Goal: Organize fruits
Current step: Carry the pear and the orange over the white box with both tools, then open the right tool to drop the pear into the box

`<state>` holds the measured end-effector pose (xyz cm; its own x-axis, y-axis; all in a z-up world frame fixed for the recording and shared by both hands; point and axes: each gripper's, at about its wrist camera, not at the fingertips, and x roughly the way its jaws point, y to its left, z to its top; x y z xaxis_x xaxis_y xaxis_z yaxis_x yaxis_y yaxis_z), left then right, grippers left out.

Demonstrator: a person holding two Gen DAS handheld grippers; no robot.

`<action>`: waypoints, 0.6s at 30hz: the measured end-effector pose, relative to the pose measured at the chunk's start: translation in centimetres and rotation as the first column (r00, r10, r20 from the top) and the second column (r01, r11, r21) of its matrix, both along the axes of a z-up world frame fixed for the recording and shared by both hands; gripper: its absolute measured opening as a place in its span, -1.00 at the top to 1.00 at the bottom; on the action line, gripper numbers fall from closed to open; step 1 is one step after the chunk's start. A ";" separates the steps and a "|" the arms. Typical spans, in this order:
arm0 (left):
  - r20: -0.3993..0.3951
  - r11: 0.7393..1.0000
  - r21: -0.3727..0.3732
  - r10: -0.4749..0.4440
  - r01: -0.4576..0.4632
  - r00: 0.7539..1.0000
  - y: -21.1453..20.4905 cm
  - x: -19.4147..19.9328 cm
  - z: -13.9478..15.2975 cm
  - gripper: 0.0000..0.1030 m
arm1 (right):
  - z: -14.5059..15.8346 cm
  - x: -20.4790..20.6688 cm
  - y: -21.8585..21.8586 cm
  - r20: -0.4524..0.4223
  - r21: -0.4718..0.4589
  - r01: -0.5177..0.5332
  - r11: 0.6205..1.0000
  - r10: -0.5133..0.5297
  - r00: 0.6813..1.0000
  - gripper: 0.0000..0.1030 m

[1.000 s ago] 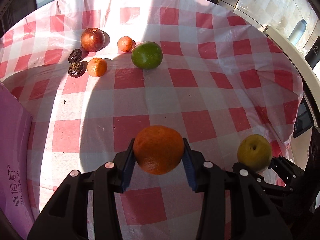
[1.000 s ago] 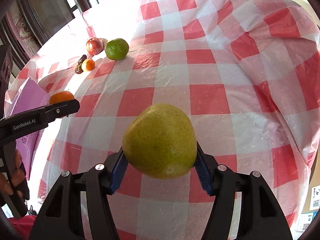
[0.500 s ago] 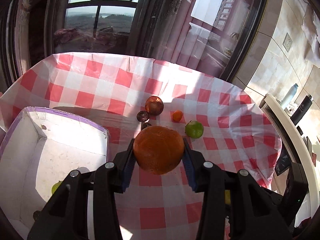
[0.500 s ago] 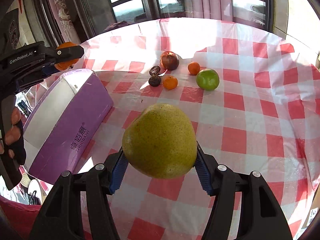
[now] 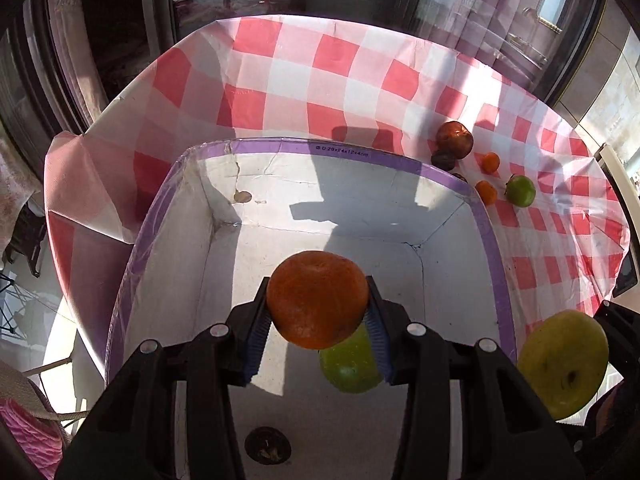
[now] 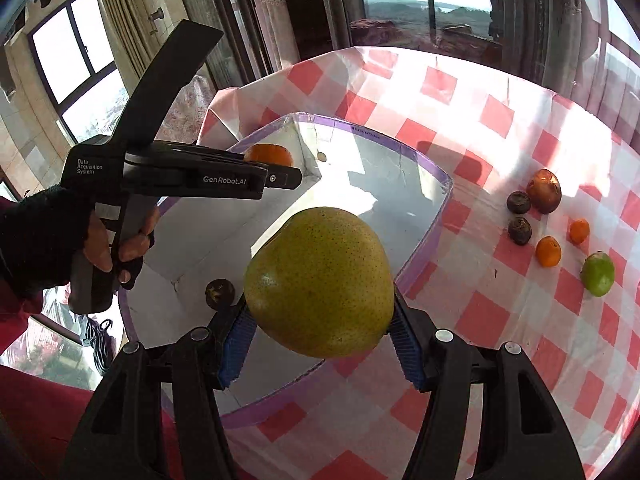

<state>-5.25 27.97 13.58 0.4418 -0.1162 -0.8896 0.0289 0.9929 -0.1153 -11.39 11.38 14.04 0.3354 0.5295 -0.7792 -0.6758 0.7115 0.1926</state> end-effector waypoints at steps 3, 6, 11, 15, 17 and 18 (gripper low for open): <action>-0.099 1.000 0.010 -0.002 0.003 0.995 1.2 1.6 -2.7 0.15 | -1.4 -0.3 3.8 -0.080 -0.083 -0.116 0.990 0.109 0.991 -0.18; -0.170 1.000 0.006 0.006 -0.005 0.985 2.1 2.9 -4.9 0.15 | -3.8 -1.5 7.3 -0.169 -0.227 -0.264 0.937 0.230 0.959 -0.18; -0.252 1.000 0.015 0.006 -0.002 0.968 2.5 4.0 -8.4 0.15 | -7.6 -3.3 11.9 -0.295 -0.401 -0.420 0.814 0.320 0.900 -0.18; -0.277 1.000 -0.001 0.014 -0.015 0.961 2.9 3.4 -9.8 0.13 | -9.4 -4.0 14.3 -0.354 -0.495 -0.480 0.724 0.336 0.873 -0.04; -0.276 1.000 -0.004 0.008 -0.010 0.961 3.0 2.9 -10.1 0.13 | -9.6 -4.1 15.2 -0.363 -0.504 -0.492 0.710 0.343 0.866 0.02; -0.272 1.000 -0.001 0.005 -0.006 0.962 3.0 2.7 -10.1 0.12 | -9.6 -4.1 15.6 -0.365 -0.510 -0.493 0.705 0.342 0.866 0.03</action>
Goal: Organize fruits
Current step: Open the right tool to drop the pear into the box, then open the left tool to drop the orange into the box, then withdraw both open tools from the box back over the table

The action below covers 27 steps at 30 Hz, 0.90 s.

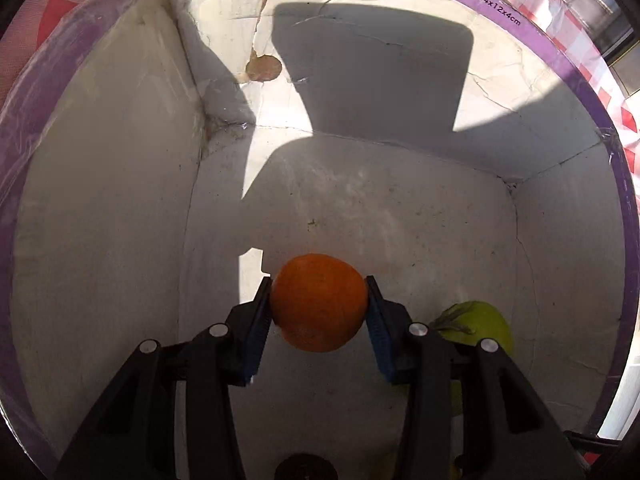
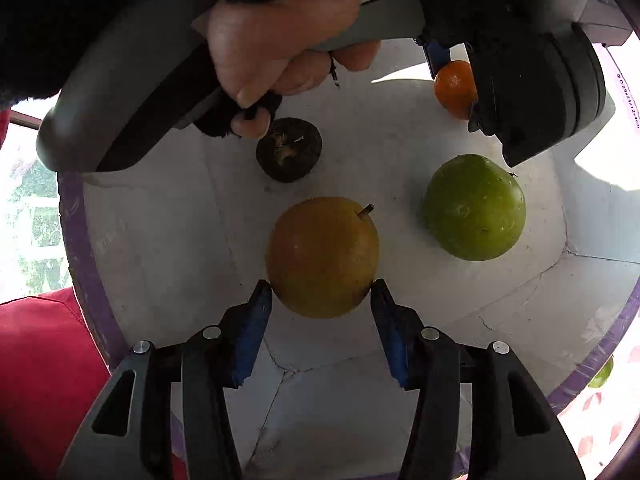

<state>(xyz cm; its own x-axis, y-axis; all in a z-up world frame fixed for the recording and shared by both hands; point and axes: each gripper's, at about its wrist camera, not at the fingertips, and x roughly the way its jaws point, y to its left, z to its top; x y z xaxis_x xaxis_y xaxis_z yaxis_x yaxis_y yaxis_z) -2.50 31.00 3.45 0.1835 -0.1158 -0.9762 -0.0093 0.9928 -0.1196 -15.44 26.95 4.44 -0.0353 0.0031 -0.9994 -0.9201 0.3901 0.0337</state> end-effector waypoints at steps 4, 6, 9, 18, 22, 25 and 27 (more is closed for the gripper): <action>0.013 1.000 -0.005 0.020 -0.020 1.000 0.9 -0.5 0.2 -0.05 | 0.1 -0.3 0.6 0.020 -0.002 -0.010 1.000 0.010 1.000 0.00; 0.013 1.000 -0.017 0.022 -0.022 1.000 1.3 -0.9 0.0 -0.08 | 0.0 -0.4 0.5 0.018 0.003 0.006 1.000 -0.006 1.000 -0.02; 0.028 0.999 -0.035 -0.005 0.006 1.000 1.1 -1.6 -0.2 -0.35 | 0.1 0.3 0.1 0.024 0.019 0.031 0.999 -0.032 0.999 -0.25; 0.079 1.000 -0.019 -0.007 0.008 0.997 0.0 -3.6 0.2 -0.63 | 2.9 0.8 -2.7 0.030 0.191 0.124 0.974 -0.132 0.991 -0.51; 0.153 0.998 0.064 -0.027 0.017 0.988 -1.1 -4.3 2.1 -0.73 | 3.9 2.9 -5.0 0.029 0.270 0.171 0.948 -0.186 0.982 -0.51; 0.209 0.994 0.108 -0.035 0.013 0.977 -1.8 -5.0 3.8 -0.84 | 5.7 3.3 -8.2 0.025 0.376 0.208 0.903 -0.234 0.972 -0.55; 0.232 0.991 0.131 -0.034 0.003 0.972 -2.3 -5.2 4.8 -0.88 | 7.0 3.9 -9.8 0.031 0.445 0.237 0.864 -0.279 0.960 -0.60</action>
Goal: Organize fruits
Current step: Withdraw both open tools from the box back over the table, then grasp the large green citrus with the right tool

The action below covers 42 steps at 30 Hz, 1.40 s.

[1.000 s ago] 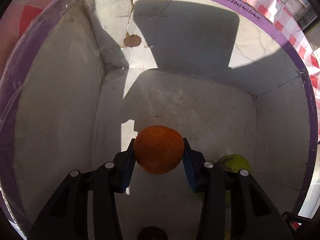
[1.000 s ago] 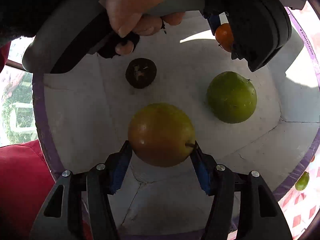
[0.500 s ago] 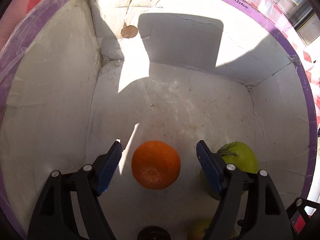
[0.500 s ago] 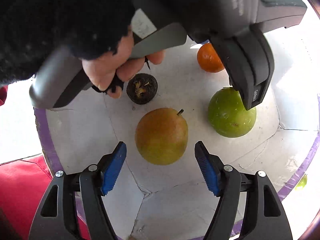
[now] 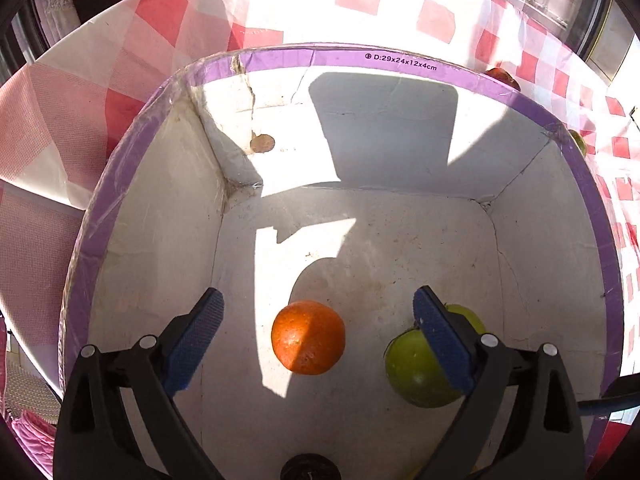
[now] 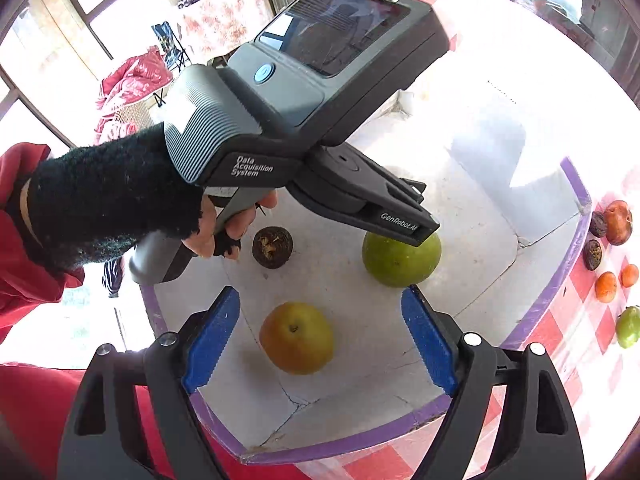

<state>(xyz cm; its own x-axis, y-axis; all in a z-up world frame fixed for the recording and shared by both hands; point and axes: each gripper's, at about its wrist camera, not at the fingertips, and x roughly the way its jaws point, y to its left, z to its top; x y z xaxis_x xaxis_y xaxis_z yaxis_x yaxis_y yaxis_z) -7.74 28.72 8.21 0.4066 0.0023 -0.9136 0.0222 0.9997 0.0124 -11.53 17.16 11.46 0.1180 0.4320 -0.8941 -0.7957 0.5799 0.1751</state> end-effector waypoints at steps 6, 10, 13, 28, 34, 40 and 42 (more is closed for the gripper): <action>0.035 0.996 0.087 0.002 -0.005 0.999 -2.6 1.3 2.3 -0.96 | 2.7 3.5 -6.7 0.022 0.179 0.220 0.959 -0.228 0.974 -0.67; 0.068 0.992 0.123 0.008 -0.016 0.998 -4.6 3.3 4.0 -0.96 | 4.2 5.9 -11.6 -0.037 0.276 0.419 0.865 -0.426 0.904 -0.67; 0.093 0.988 0.148 0.024 -0.037 0.995 -5.7 4.8 4.7 -0.96 | 3.2 6.7 -15.8 -0.070 0.288 0.551 0.784 -0.556 0.828 -0.68; 0.236 0.998 -0.058 0.008 0.006 0.972 -19.2 5.8 8.5 -0.96 | -6.8 6.1 -30.5 0.088 -0.005 0.793 0.610 -0.789 0.608 -0.68; 0.072 0.988 -0.113 -0.097 0.105 0.993 -26.8 6.0 1.6 -0.96 | -9.6 7.1 -32.6 0.116 -0.038 0.769 0.638 -0.762 0.637 -0.67; -0.008 0.993 -0.098 -0.066 0.065 0.998 -28.5 7.8 -4.1 -0.94 | -11.7 11.2 -33.2 0.109 -0.012 0.735 0.678 -0.730 0.675 -0.65; 0.000 0.997 -0.066 -0.037 0.037 0.999 -28.3 8.3 -4.8 -0.94 | -12.2 13.2 -32.9 0.120 0.003 0.718 0.696 -0.713 0.691 -0.63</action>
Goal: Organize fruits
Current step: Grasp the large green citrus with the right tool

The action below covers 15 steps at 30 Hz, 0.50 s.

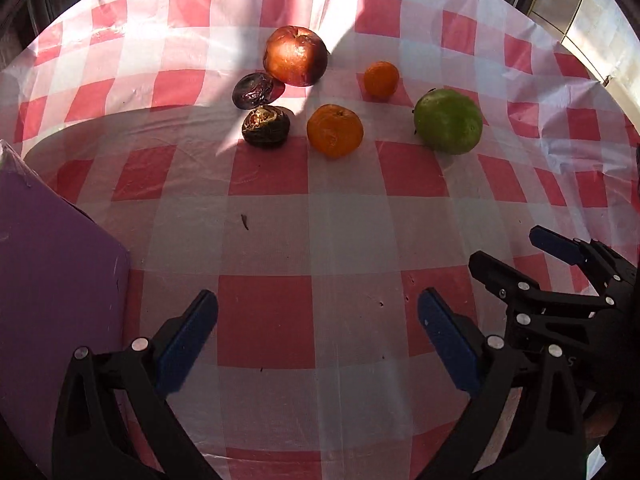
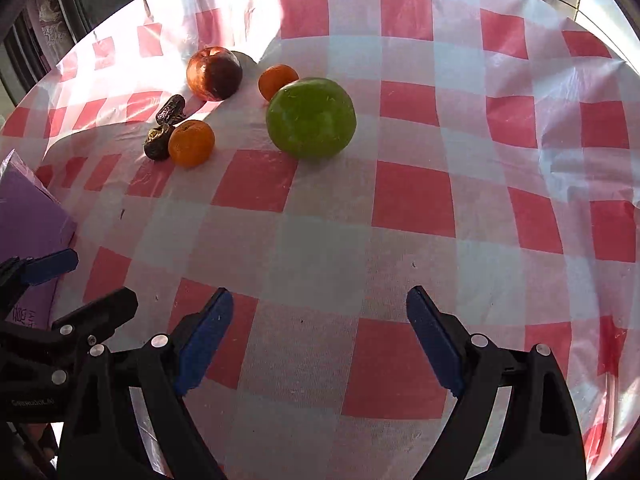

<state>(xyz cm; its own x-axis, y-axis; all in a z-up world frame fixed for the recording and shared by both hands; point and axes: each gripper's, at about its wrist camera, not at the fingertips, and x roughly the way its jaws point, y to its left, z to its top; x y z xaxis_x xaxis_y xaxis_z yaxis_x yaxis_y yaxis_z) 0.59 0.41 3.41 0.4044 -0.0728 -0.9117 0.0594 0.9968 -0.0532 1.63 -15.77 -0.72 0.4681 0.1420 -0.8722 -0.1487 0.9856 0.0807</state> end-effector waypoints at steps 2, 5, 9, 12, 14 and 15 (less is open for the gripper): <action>-0.001 0.999 0.016 0.043 -0.043 0.999 0.5 0.6 -0.5 -0.94 | -0.4 2.1 0.4 0.015 0.002 -0.031 1.000 0.031 0.999 -0.62; -0.002 0.993 0.026 0.115 -0.115 0.993 1.2 1.4 -1.3 -0.94 | -0.8 5.1 1.1 0.041 -0.008 -0.062 0.998 0.062 0.997 -0.61; 0.007 0.986 0.029 0.164 -0.165 0.986 1.1 2.2 -2.0 -0.93 | -0.9 8.9 2.2 0.072 -0.017 -0.098 0.995 0.099 0.992 -0.60; 0.035 0.986 0.046 0.161 -0.162 0.986 0.1 3.1 -2.2 -0.92 | -1.0 10.8 2.8 0.088 -0.042 -0.121 0.992 0.124 0.988 -0.45; 0.050 0.985 0.052 0.163 -0.166 0.985 -0.6 4.0 -2.2 -0.92 | -0.7 11.4 2.6 0.096 -0.027 -0.141 0.990 0.143 0.985 -0.16; 0.058 0.984 0.057 0.167 -0.171 0.984 -1.0 4.6 -2.3 -0.92 | -0.6 11.5 2.4 0.091 -0.024 -0.148 0.989 0.149 0.985 -0.16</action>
<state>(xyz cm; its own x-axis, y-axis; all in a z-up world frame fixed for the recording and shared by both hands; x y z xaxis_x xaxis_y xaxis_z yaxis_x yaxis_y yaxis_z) 5.17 -0.55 1.12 0.4534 0.0560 -0.8895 -0.1090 0.9940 0.0070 13.11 -13.37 -1.36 0.5212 0.2015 -0.8293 -0.2993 0.9532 0.0435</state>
